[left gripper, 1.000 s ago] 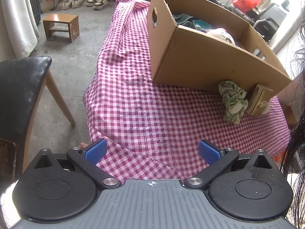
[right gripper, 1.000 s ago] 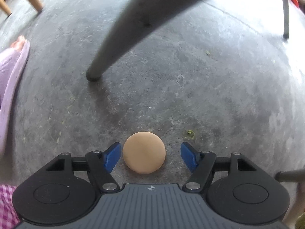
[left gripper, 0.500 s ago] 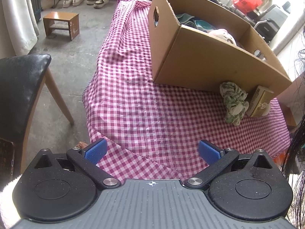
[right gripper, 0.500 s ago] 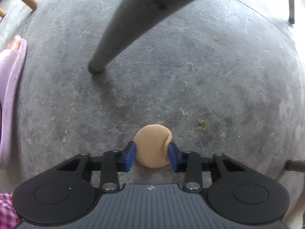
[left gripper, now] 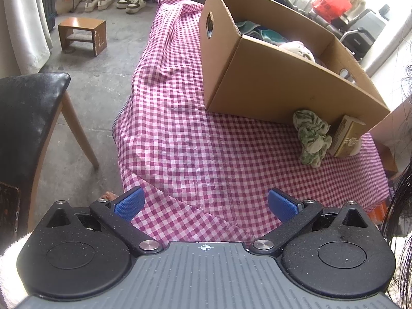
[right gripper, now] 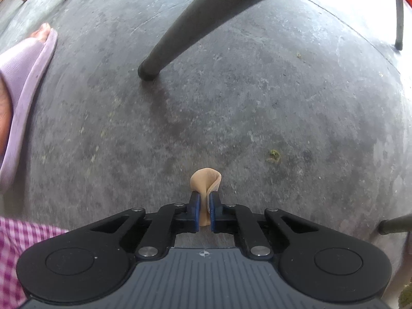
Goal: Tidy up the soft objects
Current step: 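Lift the tan disc with the right gripper and carry it over the box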
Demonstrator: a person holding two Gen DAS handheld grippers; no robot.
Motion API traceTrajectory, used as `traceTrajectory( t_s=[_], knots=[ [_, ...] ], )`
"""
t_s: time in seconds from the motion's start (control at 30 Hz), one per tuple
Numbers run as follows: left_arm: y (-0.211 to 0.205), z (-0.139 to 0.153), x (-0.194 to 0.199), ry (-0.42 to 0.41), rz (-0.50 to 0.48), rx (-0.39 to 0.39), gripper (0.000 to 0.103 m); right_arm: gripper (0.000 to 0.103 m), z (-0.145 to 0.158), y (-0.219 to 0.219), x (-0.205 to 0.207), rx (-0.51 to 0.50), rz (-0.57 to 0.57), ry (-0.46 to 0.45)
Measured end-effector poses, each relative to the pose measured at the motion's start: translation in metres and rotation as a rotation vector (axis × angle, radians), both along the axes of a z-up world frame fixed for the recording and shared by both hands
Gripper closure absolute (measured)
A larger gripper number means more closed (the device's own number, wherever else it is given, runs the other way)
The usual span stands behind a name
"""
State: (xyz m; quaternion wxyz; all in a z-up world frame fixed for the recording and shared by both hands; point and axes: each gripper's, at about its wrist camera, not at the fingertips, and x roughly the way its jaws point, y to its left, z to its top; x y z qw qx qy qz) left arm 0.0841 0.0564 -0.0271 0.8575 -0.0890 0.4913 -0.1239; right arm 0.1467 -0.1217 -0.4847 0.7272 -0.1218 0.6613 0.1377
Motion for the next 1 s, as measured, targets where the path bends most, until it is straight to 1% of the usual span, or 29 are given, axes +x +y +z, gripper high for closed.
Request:
traceTrajectory(
  t_s=[0.1,0.23,0.37,0.5,0.57,0.73,0.87,1.0],
  knots=[
    [0.001,0.002,-0.002,-0.006,0.0,-0.001,0.0,0.095,0.008,-0.007,-0.009,-0.001,0.042,0.001],
    [0.002,0.003,-0.004,-0.013,-0.001,-0.013,0.0,0.095,0.021,-0.008,-0.036,-0.028,0.181,0.02],
    [0.005,0.006,-0.007,-0.029,-0.004,-0.03,0.0,0.095,0.047,-0.014,-0.067,-0.02,0.287,0.062],
    [0.006,0.01,-0.01,-0.052,-0.008,-0.052,0.0,0.095,0.089,-0.014,-0.092,0.012,0.372,0.091],
    [0.006,0.013,-0.012,-0.068,-0.01,-0.06,0.0,0.095,0.115,-0.014,-0.103,0.031,0.408,0.102],
    [0.008,0.022,-0.019,-0.1,-0.015,-0.081,0.0,0.095,0.176,-0.01,-0.121,0.118,0.436,0.133],
    [0.008,0.031,-0.027,-0.137,-0.022,-0.088,0.0,0.095,0.237,-0.008,-0.135,0.191,0.447,0.093],
    [0.005,0.037,-0.032,-0.164,-0.04,-0.108,0.0,0.095,0.292,-0.012,-0.15,0.256,0.417,0.057]
  ],
)
